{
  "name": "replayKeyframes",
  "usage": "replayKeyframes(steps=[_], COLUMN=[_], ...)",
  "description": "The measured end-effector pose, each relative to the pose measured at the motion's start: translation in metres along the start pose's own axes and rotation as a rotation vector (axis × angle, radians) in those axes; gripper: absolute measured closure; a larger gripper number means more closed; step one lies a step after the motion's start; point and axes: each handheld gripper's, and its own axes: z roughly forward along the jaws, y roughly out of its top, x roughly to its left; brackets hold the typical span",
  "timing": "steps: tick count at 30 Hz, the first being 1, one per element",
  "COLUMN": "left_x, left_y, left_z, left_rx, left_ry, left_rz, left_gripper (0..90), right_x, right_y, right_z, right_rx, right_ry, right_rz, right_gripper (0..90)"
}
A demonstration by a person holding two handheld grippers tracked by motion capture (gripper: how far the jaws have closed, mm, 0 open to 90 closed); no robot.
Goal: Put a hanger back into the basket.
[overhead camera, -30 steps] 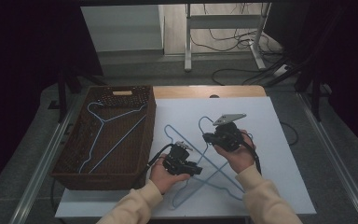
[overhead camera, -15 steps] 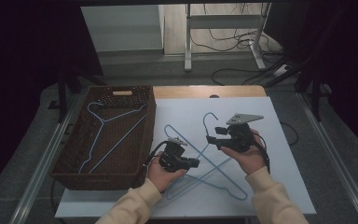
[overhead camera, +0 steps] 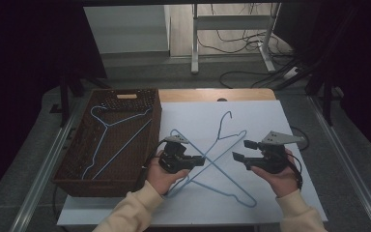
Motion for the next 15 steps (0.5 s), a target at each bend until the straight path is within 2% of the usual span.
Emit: replayKeyframes(steps=[5,9,15], left_x=[0.000,0.000,0.002], left_y=[0.006,0.011,0.017], left_z=[-0.015,-0.029,-0.053], left_rx=[-0.028,-0.045,-0.081], left_ry=[0.004,-0.001,0.017], left_rz=[0.001,0.008,0.017], left_gripper=[85.7,85.7,85.7], right_x=[-0.005,-0.008,-0.011], right_y=[-0.011,-0.018,-0.021], right_z=[-0.007,-0.006,-0.004], right_rx=[0.000,0.015,0.023], right_ry=[-0.007,-0.017,-0.024], right_rz=[0.017,0.035,0.042], right_gripper=[30.8,29.6,28.7])
